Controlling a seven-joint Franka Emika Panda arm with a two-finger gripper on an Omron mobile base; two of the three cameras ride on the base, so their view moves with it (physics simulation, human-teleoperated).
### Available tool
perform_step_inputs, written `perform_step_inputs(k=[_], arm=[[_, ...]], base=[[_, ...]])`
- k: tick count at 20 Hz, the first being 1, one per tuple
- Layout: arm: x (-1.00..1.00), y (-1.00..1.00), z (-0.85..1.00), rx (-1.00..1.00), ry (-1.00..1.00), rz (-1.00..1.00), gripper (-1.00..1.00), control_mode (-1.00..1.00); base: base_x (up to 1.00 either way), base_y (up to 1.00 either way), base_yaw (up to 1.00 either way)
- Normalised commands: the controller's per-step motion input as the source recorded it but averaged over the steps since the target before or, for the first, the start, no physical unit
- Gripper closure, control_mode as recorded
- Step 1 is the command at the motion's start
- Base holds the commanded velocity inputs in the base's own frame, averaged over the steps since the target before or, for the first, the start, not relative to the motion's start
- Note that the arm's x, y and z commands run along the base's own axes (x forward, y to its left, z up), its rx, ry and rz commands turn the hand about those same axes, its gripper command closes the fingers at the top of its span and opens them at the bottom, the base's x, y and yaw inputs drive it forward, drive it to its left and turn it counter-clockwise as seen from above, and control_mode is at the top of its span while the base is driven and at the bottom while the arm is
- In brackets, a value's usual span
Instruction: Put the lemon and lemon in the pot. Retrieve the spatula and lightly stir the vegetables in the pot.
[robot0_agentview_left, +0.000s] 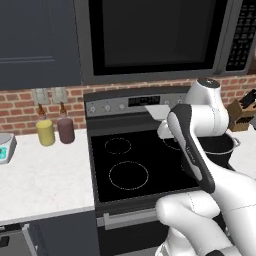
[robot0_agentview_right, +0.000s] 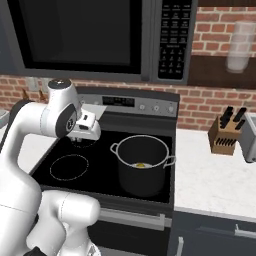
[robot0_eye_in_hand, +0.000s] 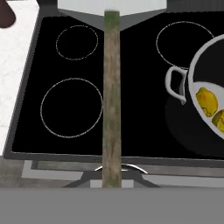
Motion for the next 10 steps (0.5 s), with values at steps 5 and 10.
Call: perform_step_inputs(k=[5, 10], arm=[[0.00, 0.00, 0.00, 0.00, 0.00, 0.00, 1.00, 1.00], [0.00, 0.00, 0.00, 0.00, 0.00, 0.00, 1.00, 1.00]], base=[[0.23, 0.00, 0.00], [0.46, 0.00, -0.01]])
